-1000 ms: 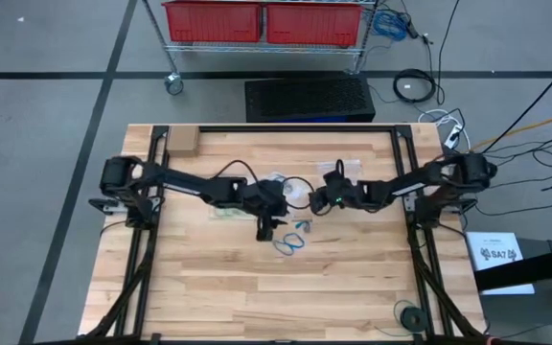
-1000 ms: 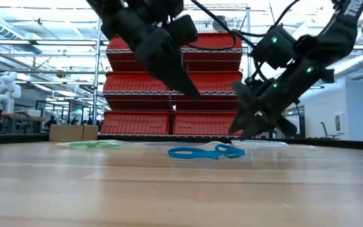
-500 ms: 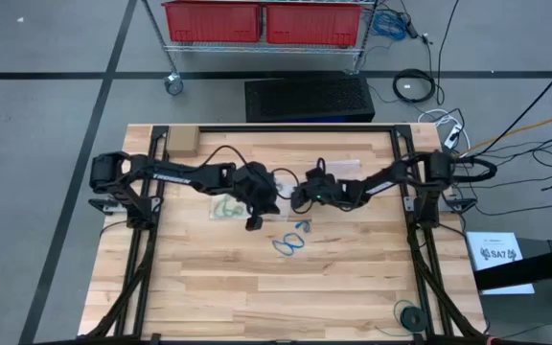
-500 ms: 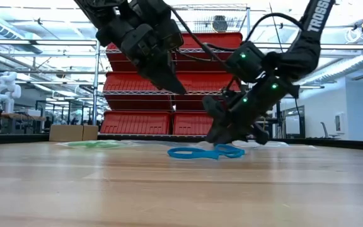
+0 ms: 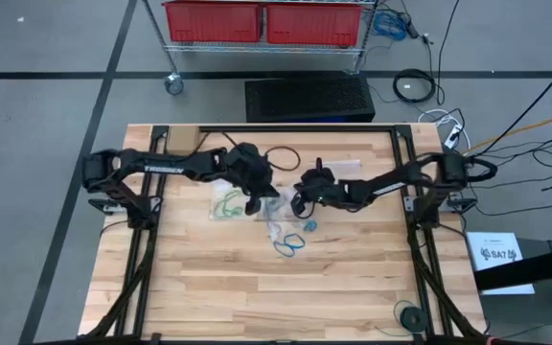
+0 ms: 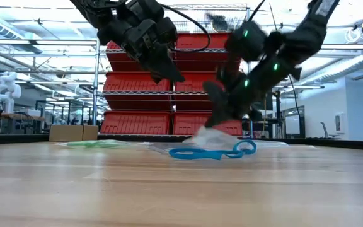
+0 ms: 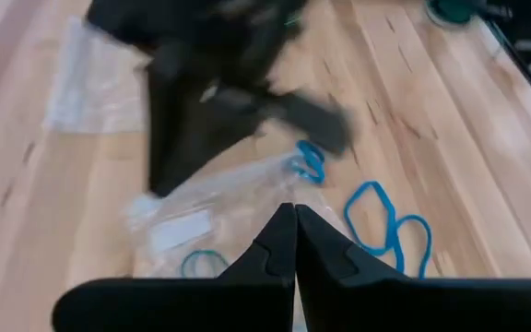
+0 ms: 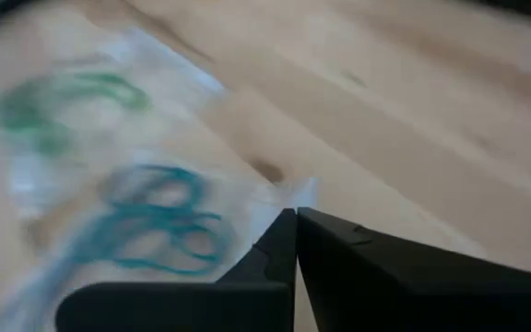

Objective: Sort rubber bands
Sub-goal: Close the center transparent zip bag

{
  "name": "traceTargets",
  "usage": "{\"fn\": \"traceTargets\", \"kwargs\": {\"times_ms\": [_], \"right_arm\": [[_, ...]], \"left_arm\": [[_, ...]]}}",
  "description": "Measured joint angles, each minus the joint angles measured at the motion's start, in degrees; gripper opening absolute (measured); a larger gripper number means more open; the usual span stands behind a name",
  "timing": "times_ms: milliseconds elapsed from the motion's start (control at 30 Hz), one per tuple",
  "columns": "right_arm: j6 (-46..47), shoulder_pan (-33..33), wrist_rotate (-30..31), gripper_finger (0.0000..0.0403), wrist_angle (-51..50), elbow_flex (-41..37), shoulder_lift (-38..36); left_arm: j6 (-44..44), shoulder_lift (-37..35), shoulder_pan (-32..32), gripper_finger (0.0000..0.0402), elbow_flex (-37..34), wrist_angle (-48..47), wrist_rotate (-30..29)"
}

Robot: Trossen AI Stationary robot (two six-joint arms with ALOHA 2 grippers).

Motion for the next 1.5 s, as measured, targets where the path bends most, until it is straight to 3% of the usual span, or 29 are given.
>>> {"fn": "traceTargets", "kwargs": {"times_ms": [267,367,467,567,700,900,1067,1233,1433,1500], "right_arm": [[-10.92,3.9,0.07,0.0,-3.18,0.09,-13.69],[-8.85,4.88,0.07,0.0,-6.95,0.13,-17.5],[-1.16,4.89,0.2,0.0004,-13.07,0.17,-18.25],[6.04,4.47,0.02,0.0025,-18.38,0.16,-15.32],[9.38,4.47,0.02,0.0081,-16.63,0.13,-8.55],[11.01,3.11,0.13,0.0168,-9.64,0.13,0.54],[14.52,1.78,0.85,0.0195,-6.81,0.22,5.85],[15.24,1.43,2.5,0.0154,-5.95,0.26,6.83],[10.46,1.29,1.87,0.0028,-4.87,0.02,5.37],[9.07,1.49,1.92,0.001,-3.74,0.05,5.04]], "left_arm": [[-1.49,-0.23,-0.12,0.0029,0.0,-0.07,-0.07],[-1.49,-0.23,-0.5,0.006,0.0,0.0,-0.09],[-1.51,-0.23,-0.75,0.0096,0.0,0.6,-0.09],[-1.53,-0.23,-0.84,0.013,0.0,1.32,-0.11],[-1.82,-0.23,-0.68,0.0155,0.6,0.72,-0.15],[-1.53,-0.34,-0.08,0.016,0.7,0.66,-0.2],[-1.53,-0.34,0.41,0.016,0.7,-0.1,-0.24],[-1.56,-0.37,1.32,0.016,0.72,-0.25,-0.26],[-1.89,-0.37,3.28,0.016,1.08,-0.52,-0.28],[-1.91,-0.37,3.75,0.016,1.64,-0.48,-0.28]]}}
